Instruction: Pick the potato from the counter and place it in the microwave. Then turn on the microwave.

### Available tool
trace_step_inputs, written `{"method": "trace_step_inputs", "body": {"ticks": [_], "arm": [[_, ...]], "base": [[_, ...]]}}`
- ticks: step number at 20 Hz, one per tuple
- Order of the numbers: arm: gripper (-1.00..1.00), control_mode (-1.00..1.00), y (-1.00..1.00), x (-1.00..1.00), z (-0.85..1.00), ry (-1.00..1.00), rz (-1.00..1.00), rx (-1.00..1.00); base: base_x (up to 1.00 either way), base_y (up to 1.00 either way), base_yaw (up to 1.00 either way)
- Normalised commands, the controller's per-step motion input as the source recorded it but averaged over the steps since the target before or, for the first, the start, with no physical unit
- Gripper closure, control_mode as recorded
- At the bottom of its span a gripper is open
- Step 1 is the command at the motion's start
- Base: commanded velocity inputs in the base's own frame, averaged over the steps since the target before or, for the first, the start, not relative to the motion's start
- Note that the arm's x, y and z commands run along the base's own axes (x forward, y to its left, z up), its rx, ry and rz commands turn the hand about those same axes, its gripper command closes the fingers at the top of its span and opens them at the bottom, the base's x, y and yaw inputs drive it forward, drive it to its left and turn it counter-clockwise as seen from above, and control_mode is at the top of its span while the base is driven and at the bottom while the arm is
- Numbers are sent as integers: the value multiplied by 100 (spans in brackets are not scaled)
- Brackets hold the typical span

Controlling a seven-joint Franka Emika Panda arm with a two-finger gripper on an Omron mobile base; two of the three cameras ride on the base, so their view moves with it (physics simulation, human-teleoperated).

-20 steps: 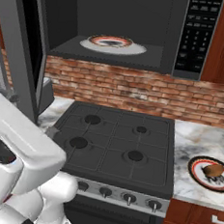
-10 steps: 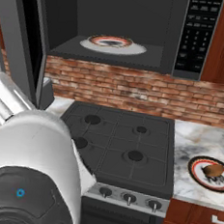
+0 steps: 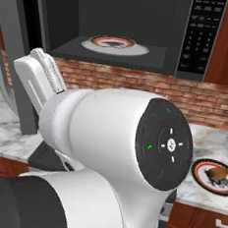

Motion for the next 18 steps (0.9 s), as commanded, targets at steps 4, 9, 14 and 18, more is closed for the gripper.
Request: {"method": "trace_step_inputs", "body": {"ticks": [4,9,14,18], "arm": [[-100,-100,44,35,-29,-5,2,20],[-100,-100,42,31,-43,-1,3,23],[-100,-100,22,38,-17,0,6,24],[-100,-100,3,42,0,-1,3,20]], "base": [[0,0,0],[0,0,0],[0,0,0],[0,0,0]]}}
